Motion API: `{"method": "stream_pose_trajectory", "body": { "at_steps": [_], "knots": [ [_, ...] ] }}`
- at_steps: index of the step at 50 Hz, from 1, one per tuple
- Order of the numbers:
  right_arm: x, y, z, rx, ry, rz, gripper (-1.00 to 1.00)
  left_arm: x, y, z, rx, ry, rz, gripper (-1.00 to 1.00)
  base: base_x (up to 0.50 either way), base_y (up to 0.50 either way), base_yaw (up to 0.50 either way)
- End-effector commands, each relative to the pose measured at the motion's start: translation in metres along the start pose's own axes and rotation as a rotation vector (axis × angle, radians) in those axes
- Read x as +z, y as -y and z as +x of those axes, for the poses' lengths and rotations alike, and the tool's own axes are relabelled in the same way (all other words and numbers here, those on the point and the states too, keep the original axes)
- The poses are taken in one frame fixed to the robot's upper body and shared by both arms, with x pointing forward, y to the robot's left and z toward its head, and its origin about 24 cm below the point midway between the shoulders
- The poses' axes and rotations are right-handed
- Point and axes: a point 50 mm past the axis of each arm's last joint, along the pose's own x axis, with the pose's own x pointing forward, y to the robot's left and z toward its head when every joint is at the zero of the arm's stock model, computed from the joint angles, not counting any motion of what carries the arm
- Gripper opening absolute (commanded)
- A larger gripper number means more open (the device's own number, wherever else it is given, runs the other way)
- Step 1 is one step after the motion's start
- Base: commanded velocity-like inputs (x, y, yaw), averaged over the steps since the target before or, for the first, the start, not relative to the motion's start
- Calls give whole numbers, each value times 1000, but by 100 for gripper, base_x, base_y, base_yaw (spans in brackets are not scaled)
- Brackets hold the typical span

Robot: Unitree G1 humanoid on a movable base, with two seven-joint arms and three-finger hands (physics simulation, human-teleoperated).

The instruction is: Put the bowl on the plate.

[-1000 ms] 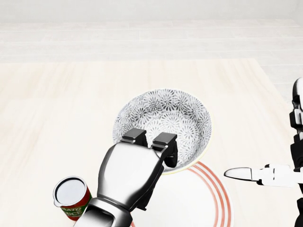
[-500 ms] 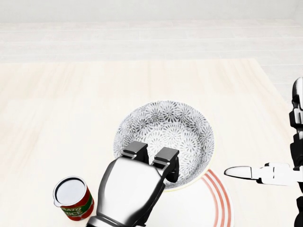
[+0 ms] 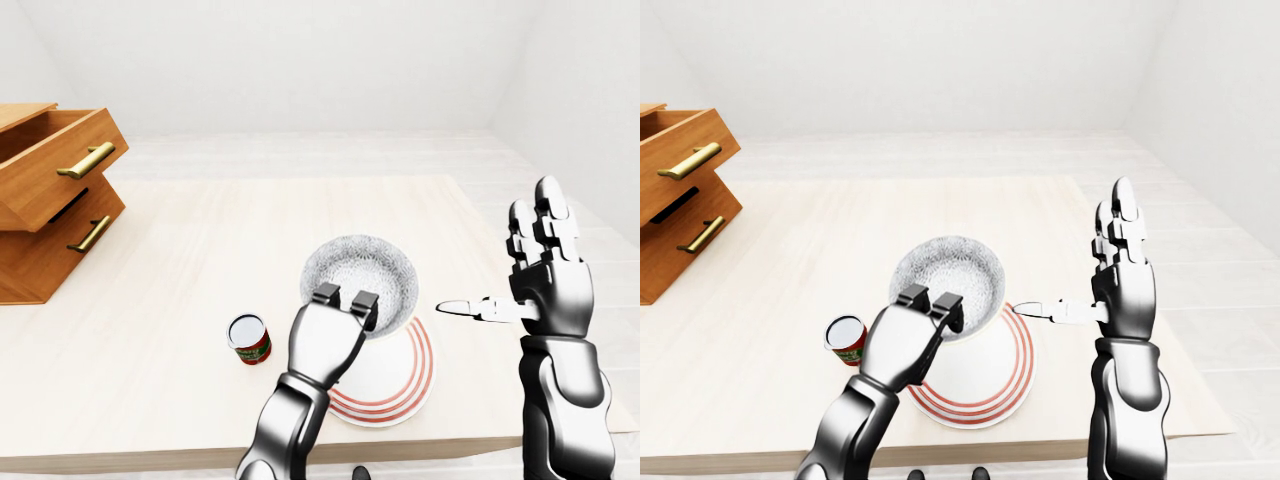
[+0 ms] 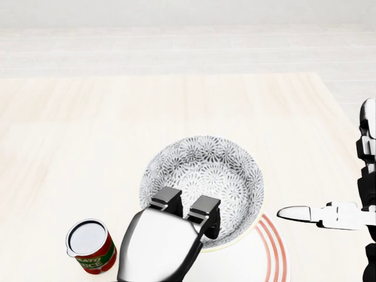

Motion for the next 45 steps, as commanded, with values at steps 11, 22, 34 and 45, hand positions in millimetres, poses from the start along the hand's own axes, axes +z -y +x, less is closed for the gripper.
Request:
{"method": "stream_pose_trajectory", "body": {
  "at_steps": [11, 22, 34, 45],
  "knots": [
    [-1, -1, 0, 3, -7, 0, 100, 2, 3, -8, 16, 8, -29, -100, 0, 0, 0],
    [0, -1, 0, 2, 0, -1, 100, 3, 5, -8, 12, 13, -25, -100, 0, 0, 0],
    [2, 0, 0, 2, 9, -5, 100, 2, 9, -7, 3, 8, -29, -100, 0, 0, 0],
    [2, -1, 0, 5, 7, -7, 100, -1, 16, -6, -11, -1, -42, -100, 0, 0, 0]
  ]
}}
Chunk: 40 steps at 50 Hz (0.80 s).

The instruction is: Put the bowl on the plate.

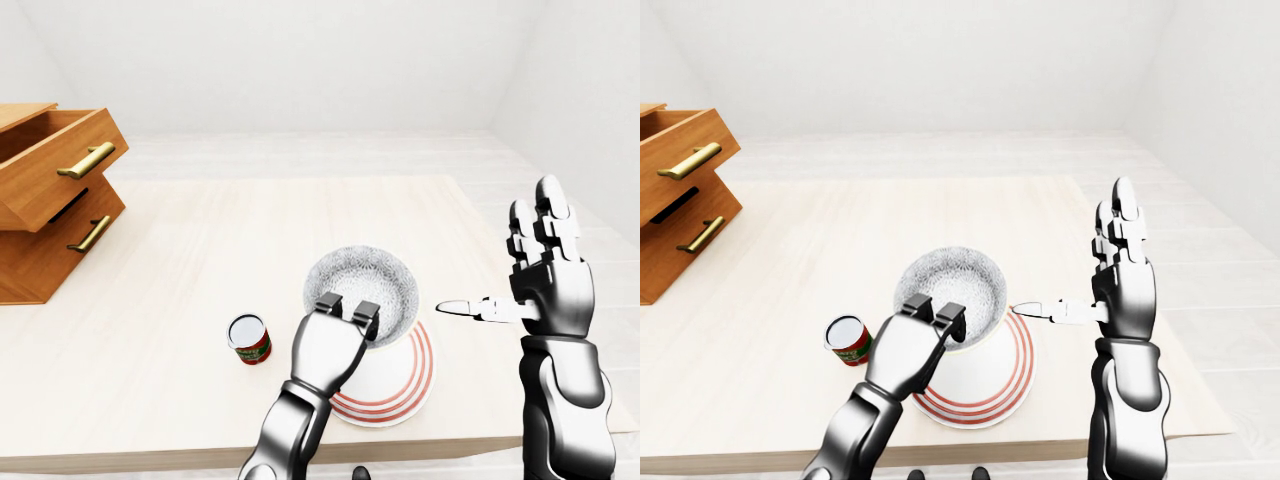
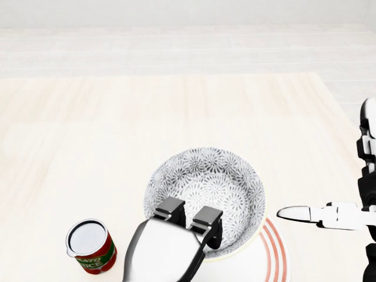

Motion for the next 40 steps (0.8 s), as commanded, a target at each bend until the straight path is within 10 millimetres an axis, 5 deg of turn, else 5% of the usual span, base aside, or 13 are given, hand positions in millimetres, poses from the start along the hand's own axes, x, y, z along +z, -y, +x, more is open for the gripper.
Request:
{"method": "stream_pose_trajectory", "body": {
  "at_steps": [1, 40],
  "knots": [
    [0, -1, 0, 4, 1, -3, 100, -1, 0, 0, 15, -9, -35, -100, 0, 0, 0],
    [-1, -1, 0, 2, -1, 3, 100, -8, 18, -2, -15, -26, -42, -100, 0, 0, 0]
  ]
}}
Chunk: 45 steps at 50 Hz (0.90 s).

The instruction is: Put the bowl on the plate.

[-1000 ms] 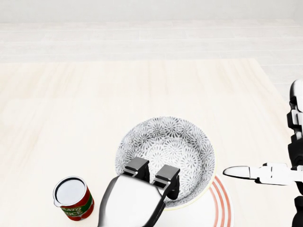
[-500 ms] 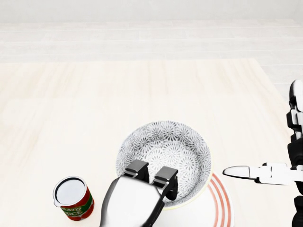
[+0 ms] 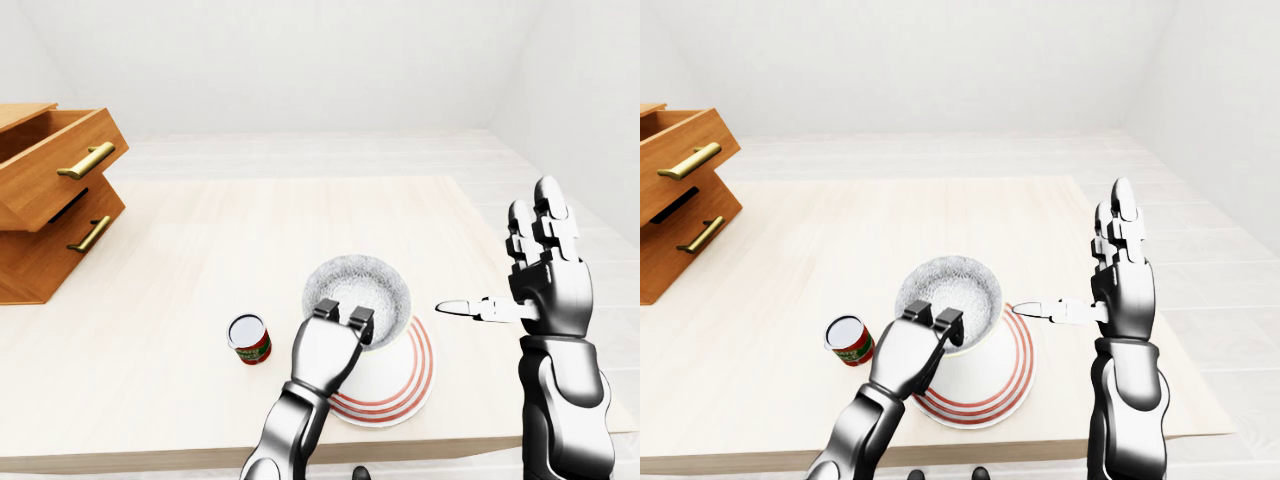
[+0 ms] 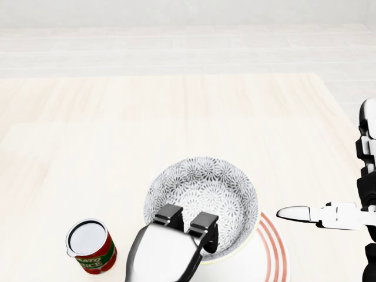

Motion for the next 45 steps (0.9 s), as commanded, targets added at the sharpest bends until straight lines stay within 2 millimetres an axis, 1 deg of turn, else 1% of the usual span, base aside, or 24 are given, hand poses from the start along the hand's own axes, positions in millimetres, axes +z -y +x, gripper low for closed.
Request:
{"method": "stream_pose_trajectory", "body": {
  "at_steps": [1, 15, 24, 33, 45],
  "knots": [
    [1, 0, 0, 2, 5, 0, 100, 0, -1, -3, 18, 1, -22, -100, 0, 0, 0],
    [1, 0, 1, 0, 4, -2, 100, 0, 12, -6, -5, 2, -37, -100, 0, 0, 0],
    [1, 0, 1, 0, 8, -5, 100, 2, 12, -6, -8, 7, -35, -100, 0, 0, 0],
    [3, 2, 2, -4, 14, -5, 100, -1, 16, -5, -15, 0, -31, -100, 0, 0, 0],
    [-1, 1, 1, -2, -1, -3, 100, 1, 22, -7, -41, 2, -48, -100, 0, 0, 0]
  ]
}}
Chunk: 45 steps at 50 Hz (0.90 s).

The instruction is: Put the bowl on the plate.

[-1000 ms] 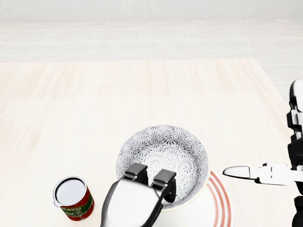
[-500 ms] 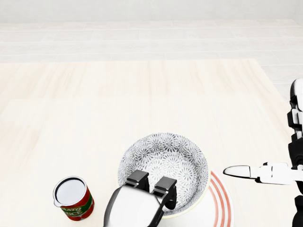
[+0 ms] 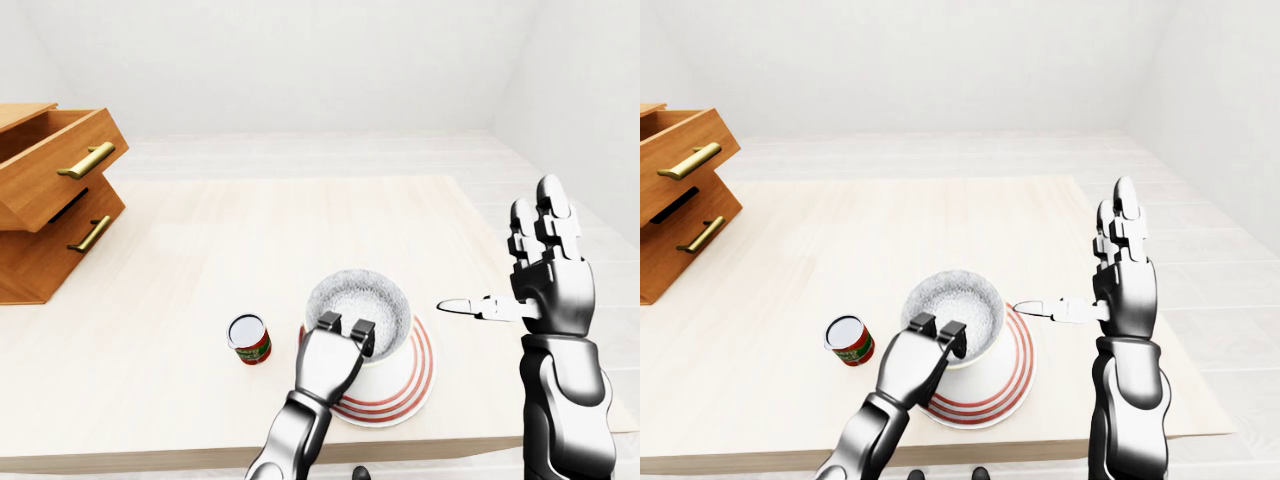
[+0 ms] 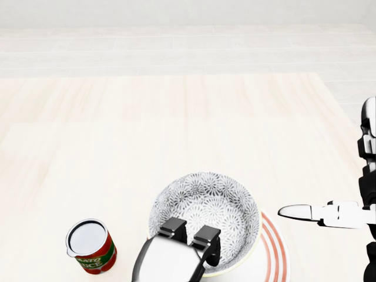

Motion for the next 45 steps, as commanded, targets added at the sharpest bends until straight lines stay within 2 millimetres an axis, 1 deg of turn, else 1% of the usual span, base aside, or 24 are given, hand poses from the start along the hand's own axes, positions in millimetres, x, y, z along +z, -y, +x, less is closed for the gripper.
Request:
{"method": "stream_pose_trajectory", "body": {
  "at_steps": [1, 6, 17, 45],
  "knots": [
    [-1, -1, 0, 3, -5, 0, 100, 2, 1, -2, 11, 2, -31, -100, 0, 0, 0],
    [-1, 0, 0, 2, -6, 1, 100, 2, 7, -3, -1, 1, -25, -100, 0, 0, 0],
    [-3, 0, 0, 1, -14, 5, 100, 0, 12, -2, -12, -3, -21, -100, 0, 0, 0],
    [-4, 1, -1, -1, -19, 6, 100, 0, 19, -2, -21, -4, -17, -100, 0, 0, 0]
  ]
}}
